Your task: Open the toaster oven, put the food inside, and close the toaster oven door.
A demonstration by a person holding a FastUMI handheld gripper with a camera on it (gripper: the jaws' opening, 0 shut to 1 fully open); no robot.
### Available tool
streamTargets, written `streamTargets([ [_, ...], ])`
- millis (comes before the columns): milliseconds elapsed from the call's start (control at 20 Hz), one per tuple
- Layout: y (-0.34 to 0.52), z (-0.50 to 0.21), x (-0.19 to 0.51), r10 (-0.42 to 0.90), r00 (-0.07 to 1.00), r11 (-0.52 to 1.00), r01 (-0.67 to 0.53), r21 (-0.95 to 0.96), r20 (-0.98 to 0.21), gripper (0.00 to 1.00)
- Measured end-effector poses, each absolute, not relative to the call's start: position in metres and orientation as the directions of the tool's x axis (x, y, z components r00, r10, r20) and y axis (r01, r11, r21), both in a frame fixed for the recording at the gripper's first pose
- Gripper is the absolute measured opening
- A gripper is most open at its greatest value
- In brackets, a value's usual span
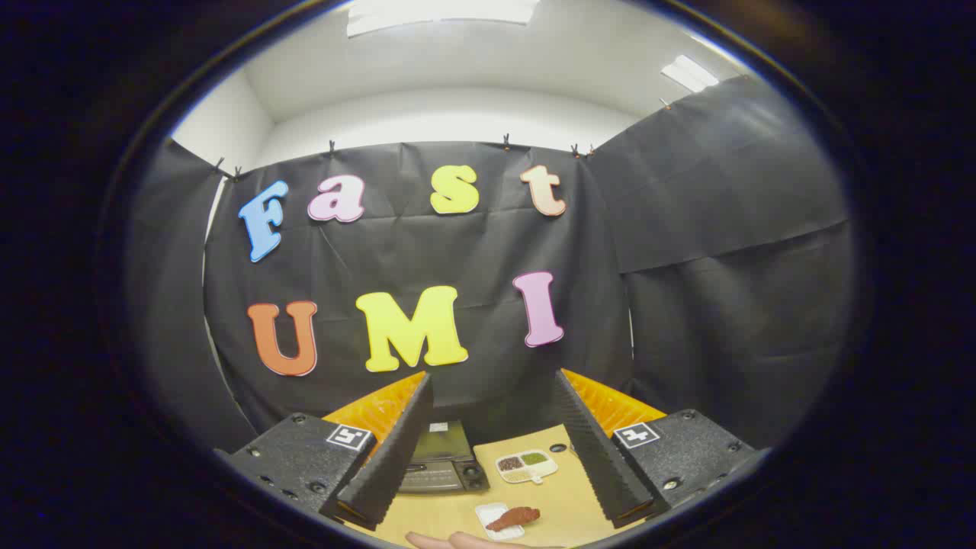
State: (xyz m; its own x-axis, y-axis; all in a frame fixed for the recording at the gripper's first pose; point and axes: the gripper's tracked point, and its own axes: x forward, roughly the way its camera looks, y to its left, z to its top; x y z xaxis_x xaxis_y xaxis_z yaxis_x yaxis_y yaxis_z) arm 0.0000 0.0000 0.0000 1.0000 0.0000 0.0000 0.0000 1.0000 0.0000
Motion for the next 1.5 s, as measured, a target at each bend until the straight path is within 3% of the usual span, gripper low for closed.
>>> streamTargets([
  [1000,0.096,-0.033,-0.003,0.116,0.993,0.988,-0.116,-0.097,-0.003,1.0],
  [1250,0.136,-0.093,0.035,0.16,0.984,0.975,-0.169,-0.144,-0.075,1.0],
  [1500,0.184,-0.201,0.097,0.219,0.943,0.95,-0.265,-0.166,-0.251,1.0],
])
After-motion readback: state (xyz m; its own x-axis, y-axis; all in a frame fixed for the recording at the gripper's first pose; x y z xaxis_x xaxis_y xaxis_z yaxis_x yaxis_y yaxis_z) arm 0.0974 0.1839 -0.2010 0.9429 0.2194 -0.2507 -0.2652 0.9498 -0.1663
